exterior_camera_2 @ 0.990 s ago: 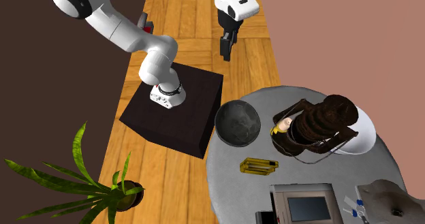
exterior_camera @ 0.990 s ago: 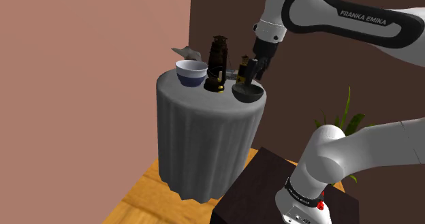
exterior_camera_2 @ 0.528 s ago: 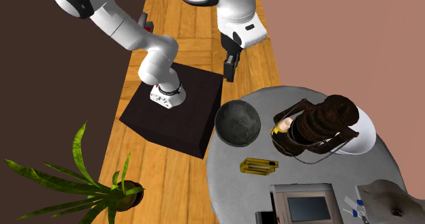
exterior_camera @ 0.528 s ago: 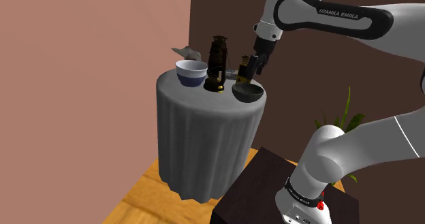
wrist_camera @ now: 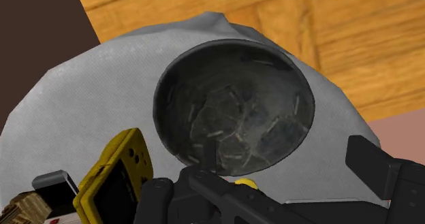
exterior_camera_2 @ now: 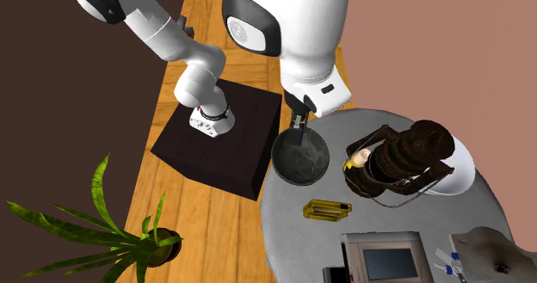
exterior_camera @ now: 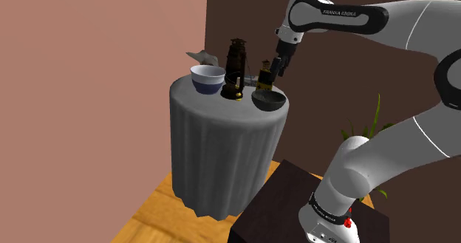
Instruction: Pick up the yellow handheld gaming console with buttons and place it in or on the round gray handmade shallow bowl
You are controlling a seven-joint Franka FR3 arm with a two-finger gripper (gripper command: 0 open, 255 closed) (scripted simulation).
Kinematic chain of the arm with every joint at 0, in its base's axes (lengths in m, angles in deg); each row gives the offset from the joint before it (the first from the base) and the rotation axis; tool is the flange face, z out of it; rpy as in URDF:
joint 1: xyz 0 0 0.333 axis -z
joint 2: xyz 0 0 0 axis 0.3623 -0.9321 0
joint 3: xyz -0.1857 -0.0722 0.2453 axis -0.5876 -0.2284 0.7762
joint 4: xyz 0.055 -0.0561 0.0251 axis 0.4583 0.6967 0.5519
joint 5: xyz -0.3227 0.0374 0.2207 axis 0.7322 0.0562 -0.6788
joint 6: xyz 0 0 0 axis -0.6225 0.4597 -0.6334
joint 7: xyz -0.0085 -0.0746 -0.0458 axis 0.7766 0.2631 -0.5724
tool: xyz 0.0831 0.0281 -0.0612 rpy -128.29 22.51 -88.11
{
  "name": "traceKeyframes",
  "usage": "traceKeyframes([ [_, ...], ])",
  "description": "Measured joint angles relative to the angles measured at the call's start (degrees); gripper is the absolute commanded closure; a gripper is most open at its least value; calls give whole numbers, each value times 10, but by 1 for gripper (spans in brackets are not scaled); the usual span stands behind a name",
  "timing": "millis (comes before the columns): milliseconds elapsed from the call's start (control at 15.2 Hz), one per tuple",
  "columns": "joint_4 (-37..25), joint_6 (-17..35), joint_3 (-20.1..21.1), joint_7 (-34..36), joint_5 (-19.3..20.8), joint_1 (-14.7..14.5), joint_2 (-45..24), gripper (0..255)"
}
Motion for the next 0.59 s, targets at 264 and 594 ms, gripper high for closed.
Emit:
traceKeyframes([
  [264, -57, 14, -49, -63, -4, 2, -70, 0],
  [594, -134, 24, -105, -141, -29, 4, -163, 0],
])
